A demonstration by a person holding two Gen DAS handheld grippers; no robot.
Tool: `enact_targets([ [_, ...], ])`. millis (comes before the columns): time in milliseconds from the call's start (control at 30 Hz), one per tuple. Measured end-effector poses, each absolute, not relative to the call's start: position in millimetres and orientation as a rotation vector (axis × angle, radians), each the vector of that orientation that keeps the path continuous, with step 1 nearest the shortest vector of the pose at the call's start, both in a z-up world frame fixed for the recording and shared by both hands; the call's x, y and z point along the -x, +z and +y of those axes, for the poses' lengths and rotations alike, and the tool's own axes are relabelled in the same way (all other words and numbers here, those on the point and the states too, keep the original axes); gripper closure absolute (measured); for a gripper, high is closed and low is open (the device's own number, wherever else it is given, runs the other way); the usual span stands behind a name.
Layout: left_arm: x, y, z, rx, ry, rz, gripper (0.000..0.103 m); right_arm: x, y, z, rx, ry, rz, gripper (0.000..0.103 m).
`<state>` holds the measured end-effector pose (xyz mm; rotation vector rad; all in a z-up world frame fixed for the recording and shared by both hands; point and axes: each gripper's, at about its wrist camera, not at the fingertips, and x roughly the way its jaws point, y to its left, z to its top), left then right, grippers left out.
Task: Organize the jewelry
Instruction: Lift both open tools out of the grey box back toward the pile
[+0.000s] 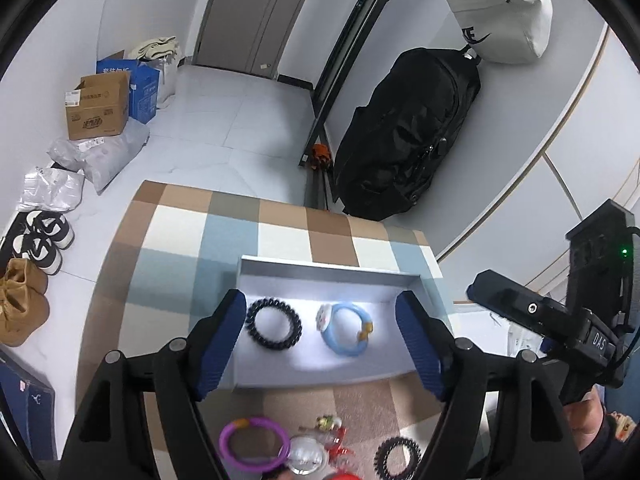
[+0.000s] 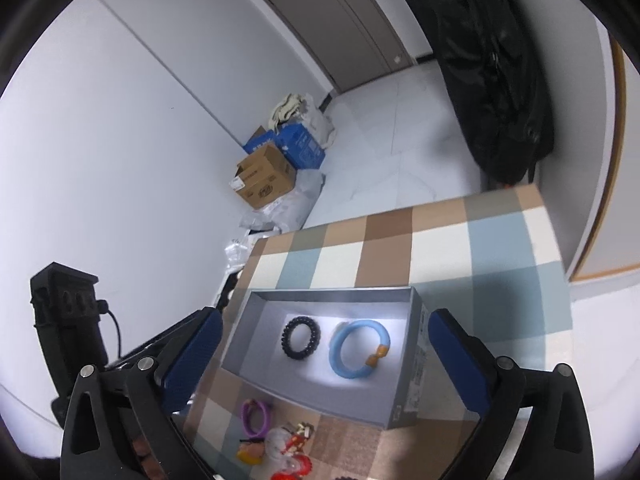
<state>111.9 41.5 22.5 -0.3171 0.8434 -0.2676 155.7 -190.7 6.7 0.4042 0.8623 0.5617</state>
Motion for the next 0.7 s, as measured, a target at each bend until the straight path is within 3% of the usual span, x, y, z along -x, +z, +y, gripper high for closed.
enact_targets([
  [300,-86.5,19.1,61.6,0.31,-0.182,0.823,0.029,-120.2,18.5,-184.0,-0.291,0.535,0.774,0.0],
  [500,-71.0,12.5,77.1,0.336,-0.139,0.83,0.019,-101.2,20.1,-179.2,-0.248,0.535,0.738,0.0],
  [700,-67.4,-18.7,81.7,0.343,-0.14,0.944,0.018,-85.5,17.7,-172.2,-0.219,0.543,0.736,0.0],
])
